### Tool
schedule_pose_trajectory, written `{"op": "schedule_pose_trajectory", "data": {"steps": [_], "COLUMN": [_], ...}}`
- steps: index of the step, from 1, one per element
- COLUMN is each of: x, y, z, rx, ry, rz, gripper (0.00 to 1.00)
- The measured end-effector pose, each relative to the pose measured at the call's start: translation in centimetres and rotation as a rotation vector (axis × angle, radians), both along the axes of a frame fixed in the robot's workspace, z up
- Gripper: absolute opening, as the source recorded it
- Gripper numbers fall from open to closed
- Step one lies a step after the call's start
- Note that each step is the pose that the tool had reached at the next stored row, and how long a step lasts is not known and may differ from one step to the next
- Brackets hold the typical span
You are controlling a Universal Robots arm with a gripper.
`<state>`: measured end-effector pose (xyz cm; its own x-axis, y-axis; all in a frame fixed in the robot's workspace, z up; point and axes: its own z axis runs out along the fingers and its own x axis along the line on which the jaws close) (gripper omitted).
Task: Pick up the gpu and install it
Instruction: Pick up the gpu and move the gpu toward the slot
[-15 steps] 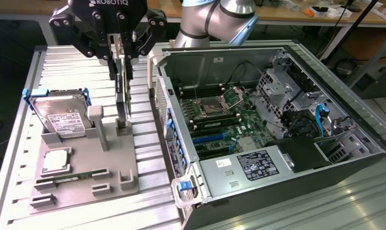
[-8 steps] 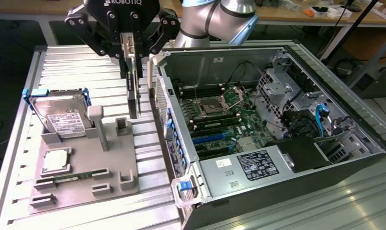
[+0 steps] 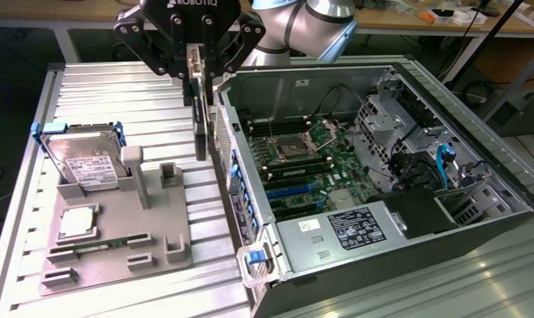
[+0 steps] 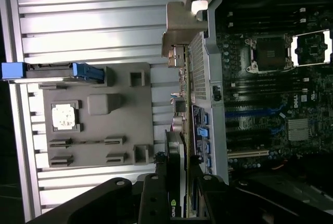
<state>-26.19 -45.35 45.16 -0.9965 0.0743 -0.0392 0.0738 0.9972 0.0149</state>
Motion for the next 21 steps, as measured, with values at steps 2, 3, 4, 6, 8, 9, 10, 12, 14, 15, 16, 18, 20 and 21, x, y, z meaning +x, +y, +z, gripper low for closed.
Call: {"op": "schedule_pose_trajectory", "data": {"steps": [2,3,4,6,8,9,10,12,14,15,16,18,20,21], "x": [0.3,0.5,0.7,0.9,1.2,1.4,1.5,1.9,2.3,2.4,2.6,2.9,3.3,3.4], "y": [0.03,0.04,0.06,0.09,0.12,0.13,0.14,0.18,0.22,0.23,0.25,0.28,0.32,0.33], "z": [0.0,0.0,0.0,0.0,0.0,0.0,0.0,0.0,0.0,0.0,0.0,0.0,-0.01,0.0], "rx": [0.0,0.0,0.0,0.0,0.0,0.0,0.0,0.0001,0.0,0.0,-0.0001,0.0,0.0001,0.0], "ry": [0.0,0.0,0.0,0.0,0.0,0.0,0.0,-0.0001,0.0,0.0,0.0,0.0,-0.0001,-0.0001], "rz": [0.0,0.0,0.0,0.0,0.0,0.0,0.0,0.0,0.0,0.0,0.0,0.0,0.0,0.0], "gripper": [0.27,0.27,0.27,0.27,0.27,0.27,0.27,0.27,0.27,0.27,0.27,0.27,0.27,0.27]}}
